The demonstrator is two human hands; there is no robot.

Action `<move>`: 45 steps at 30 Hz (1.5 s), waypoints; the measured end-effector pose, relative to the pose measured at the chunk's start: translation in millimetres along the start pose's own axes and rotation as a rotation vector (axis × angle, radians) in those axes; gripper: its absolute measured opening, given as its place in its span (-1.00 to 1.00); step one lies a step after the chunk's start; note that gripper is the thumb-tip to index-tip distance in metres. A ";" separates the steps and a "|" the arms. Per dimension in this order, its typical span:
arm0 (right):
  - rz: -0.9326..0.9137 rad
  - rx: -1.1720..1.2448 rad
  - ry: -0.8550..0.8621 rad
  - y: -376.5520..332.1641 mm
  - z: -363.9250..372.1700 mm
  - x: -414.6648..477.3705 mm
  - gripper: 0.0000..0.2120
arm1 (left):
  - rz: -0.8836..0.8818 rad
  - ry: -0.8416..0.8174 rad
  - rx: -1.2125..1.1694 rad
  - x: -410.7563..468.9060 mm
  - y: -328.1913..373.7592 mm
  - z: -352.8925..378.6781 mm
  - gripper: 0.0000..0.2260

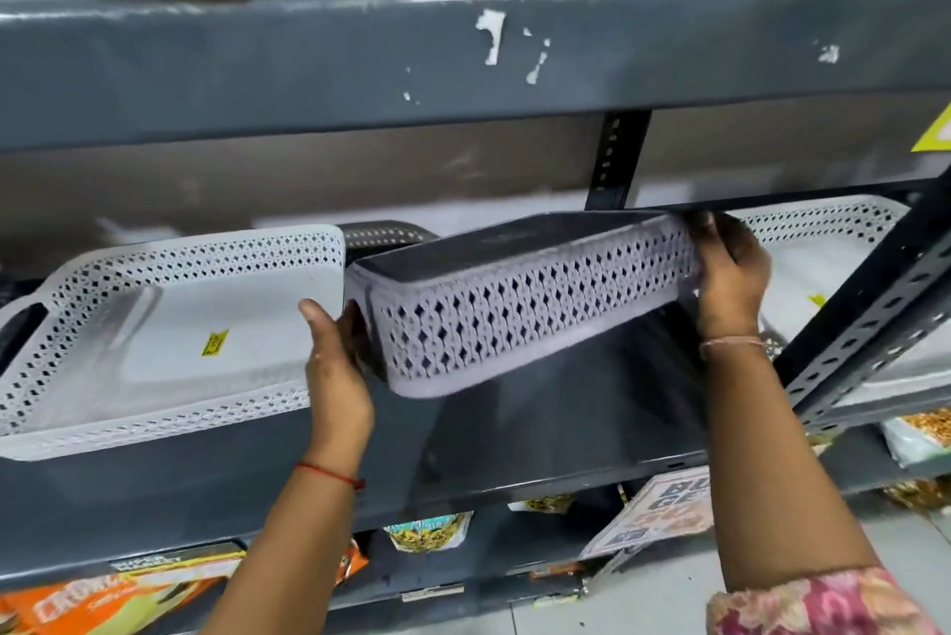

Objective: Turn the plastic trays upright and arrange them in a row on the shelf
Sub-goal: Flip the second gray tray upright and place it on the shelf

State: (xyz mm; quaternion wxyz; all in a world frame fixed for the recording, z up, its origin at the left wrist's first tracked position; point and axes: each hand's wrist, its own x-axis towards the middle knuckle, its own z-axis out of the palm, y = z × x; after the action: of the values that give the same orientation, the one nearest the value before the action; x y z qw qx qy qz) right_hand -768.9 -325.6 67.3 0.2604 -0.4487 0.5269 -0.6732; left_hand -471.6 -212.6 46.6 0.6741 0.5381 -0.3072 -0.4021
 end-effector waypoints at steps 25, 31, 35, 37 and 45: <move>0.117 0.011 0.048 9.1 18.1 -38.5 -0.56 | 0.070 -0.063 -0.309 31.4 -8.2 1.5 -0.49; 0.228 -0.313 -0.081 -0.8 23.7 2.4 -0.65 | -0.065 -0.270 -0.327 70.3 9.1 17.4 -0.26; 0.233 -0.538 -0.204 9.9 26.2 11.6 -0.69 | -0.115 -0.363 -0.241 76.4 0.5 23.4 -0.22; 0.233 -0.621 -0.250 15.1 29.9 16.1 -0.66 | -0.149 -0.339 -0.218 80.4 -2.7 25.7 -0.20; 0.173 -0.876 -0.374 25.4 35.0 25.7 -0.65 | -0.192 -0.301 -0.169 96.2 -17.6 27.0 -0.25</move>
State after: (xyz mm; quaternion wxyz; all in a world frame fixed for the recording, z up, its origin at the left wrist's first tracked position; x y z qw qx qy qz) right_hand -753.2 -371.2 53.3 0.1923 -0.5838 0.7405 -0.2718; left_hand -451.3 -311.2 34.0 0.6221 0.4402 -0.3168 -0.5647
